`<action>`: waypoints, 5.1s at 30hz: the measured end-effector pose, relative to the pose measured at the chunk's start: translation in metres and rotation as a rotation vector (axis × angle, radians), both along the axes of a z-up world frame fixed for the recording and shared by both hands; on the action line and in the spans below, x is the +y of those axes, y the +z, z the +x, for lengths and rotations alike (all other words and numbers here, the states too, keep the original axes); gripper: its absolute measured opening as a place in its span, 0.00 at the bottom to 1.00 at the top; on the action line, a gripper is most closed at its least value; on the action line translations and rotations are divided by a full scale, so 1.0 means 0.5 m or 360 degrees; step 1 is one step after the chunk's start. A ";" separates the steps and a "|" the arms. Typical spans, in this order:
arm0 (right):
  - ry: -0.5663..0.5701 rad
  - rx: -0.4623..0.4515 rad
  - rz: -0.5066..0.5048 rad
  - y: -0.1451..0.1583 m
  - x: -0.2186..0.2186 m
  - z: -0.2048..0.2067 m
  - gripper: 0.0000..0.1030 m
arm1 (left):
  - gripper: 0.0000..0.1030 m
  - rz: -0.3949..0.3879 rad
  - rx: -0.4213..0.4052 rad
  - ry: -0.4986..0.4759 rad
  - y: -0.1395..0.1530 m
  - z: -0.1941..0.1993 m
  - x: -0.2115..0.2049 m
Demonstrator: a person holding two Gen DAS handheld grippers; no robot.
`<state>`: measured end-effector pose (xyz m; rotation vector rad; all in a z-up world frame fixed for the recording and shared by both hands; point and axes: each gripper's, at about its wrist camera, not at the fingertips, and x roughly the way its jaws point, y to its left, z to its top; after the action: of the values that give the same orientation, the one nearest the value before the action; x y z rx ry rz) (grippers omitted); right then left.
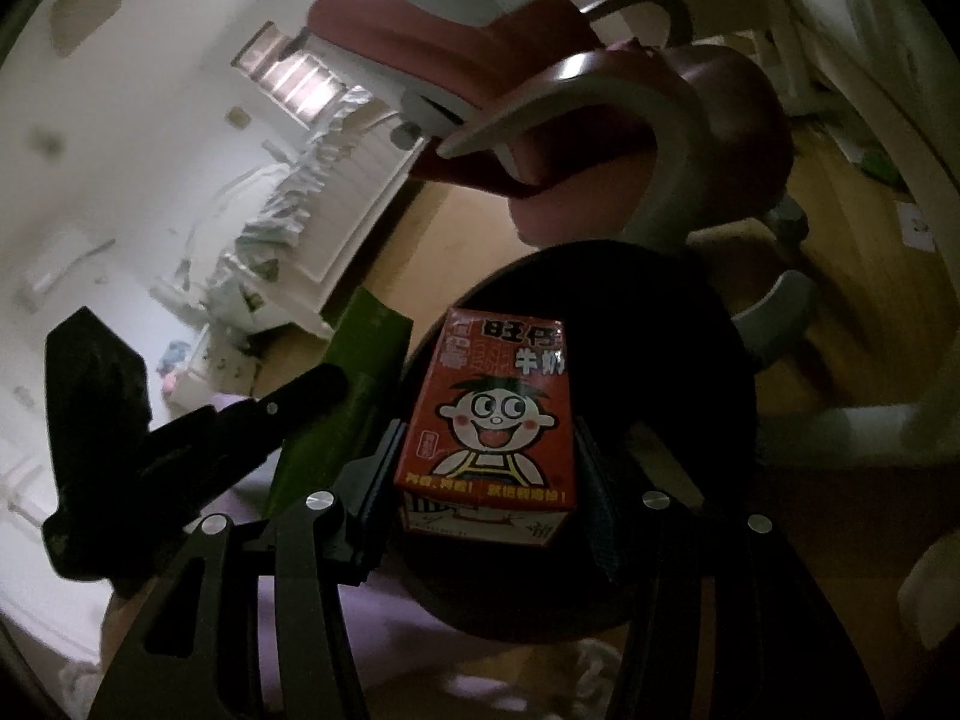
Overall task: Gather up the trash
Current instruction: 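Carry the green bag and red box to the black bin and release both, then move both grippers back over the table, then grasp the white milk pouch with the left gripper while the right grasps a small red box, then carry the white pouch and small red box to the black bin and release both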
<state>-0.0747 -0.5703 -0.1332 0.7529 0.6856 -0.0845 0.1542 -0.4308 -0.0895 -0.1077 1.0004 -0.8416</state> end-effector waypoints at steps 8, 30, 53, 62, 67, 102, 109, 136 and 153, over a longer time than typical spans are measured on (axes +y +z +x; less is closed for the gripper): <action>-0.0018 -0.0005 -0.0002 0.004 -0.001 -0.014 0.70 | 0.13 0.0112 -0.0023 0.0020 0.005 -0.007 -0.014; 0.0171 -0.0137 -0.0124 0.150 0.158 -0.015 0.76 | 0.83 -0.0277 -0.0115 0.0282 0.167 -0.146 0.298; 0.1423 -0.0205 -0.0662 0.288 0.892 0.209 0.76 | 0.95 0.0522 -0.0223 0.1166 0.118 -0.072 0.999; 0.1629 -0.0114 -0.0907 0.231 1.046 0.299 0.76 | 0.91 0.0631 -0.0300 0.0950 0.104 0.003 1.006; 0.1649 -0.0043 -0.0973 0.194 1.082 0.335 0.58 | 0.55 0.0567 -0.0211 0.0885 0.080 0.027 1.018; 0.0957 -0.0338 -0.0251 0.307 0.589 0.106 0.51 | 0.48 0.0133 -0.0518 0.0818 0.248 -0.197 0.775; 0.0678 -0.0326 -0.0169 0.283 0.383 0.054 0.51 | 0.48 0.0098 -0.0538 0.0548 0.261 -0.168 0.572; 0.0041 -0.0103 0.0086 0.075 -0.018 -0.035 0.52 | 0.48 0.0166 -0.0238 0.0000 0.073 -0.079 0.070; 0.0017 -0.0068 0.0109 0.071 -0.017 -0.033 0.70 | 0.86 0.0191 -0.0356 0.0095 0.111 -0.083 0.076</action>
<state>-0.0912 -0.5786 -0.0975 0.8147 0.6540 -0.0354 0.1125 -0.3925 -0.0338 0.0581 0.8305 -0.7200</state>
